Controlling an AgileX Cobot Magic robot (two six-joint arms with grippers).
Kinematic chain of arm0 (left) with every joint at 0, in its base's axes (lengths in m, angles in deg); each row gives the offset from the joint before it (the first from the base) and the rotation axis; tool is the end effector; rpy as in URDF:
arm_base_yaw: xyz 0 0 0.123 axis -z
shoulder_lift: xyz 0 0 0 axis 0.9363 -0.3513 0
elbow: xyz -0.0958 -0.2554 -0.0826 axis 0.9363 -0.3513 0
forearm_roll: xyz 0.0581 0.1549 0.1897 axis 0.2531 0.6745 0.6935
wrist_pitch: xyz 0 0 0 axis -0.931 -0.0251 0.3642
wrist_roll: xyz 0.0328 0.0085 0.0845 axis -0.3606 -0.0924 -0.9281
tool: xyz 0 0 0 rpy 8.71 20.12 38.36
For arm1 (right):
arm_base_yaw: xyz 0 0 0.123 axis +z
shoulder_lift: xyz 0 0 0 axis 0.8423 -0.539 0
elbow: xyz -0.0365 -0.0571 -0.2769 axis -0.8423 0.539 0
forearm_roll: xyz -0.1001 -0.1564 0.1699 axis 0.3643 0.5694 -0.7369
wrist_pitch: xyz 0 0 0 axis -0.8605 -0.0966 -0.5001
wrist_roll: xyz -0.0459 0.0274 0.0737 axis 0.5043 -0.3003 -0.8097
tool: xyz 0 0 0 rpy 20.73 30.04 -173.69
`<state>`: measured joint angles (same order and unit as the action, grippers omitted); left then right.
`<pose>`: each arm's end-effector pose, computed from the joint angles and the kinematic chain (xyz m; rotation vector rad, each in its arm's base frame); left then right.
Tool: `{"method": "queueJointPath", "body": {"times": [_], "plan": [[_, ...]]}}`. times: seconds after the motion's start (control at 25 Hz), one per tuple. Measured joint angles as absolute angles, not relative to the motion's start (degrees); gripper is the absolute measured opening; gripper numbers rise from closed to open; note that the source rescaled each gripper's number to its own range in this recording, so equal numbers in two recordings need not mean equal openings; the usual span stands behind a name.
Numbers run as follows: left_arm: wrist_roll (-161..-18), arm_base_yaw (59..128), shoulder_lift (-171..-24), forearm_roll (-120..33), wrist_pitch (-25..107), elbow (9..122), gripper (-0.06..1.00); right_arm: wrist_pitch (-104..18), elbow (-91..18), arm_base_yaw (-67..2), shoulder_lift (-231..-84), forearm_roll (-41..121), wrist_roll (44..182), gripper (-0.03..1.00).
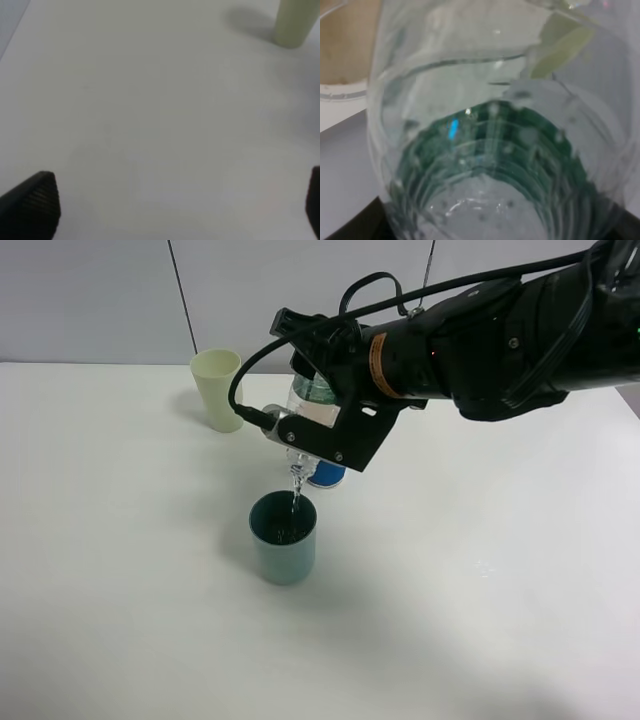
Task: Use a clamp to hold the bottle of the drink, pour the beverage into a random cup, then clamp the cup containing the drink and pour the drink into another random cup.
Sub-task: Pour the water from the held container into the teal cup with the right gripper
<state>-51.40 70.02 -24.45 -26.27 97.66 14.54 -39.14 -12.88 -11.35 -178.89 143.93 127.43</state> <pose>-0.0055 0.0057 0.2785 -0.0678 2.0307 0.0324 0.2641 0.2437 0.2342 -2.3333 0.1514 -1.0921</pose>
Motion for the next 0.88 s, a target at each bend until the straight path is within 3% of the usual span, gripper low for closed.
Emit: {"method": "queueJointPath", "body": {"times": [0.88], "plan": [[-51.4,70.0,-24.5,-26.3,97.7,14.5,1.0,-32.1,-13.1,-8.4,-178.9,144.2,127.4,0.02]]}}
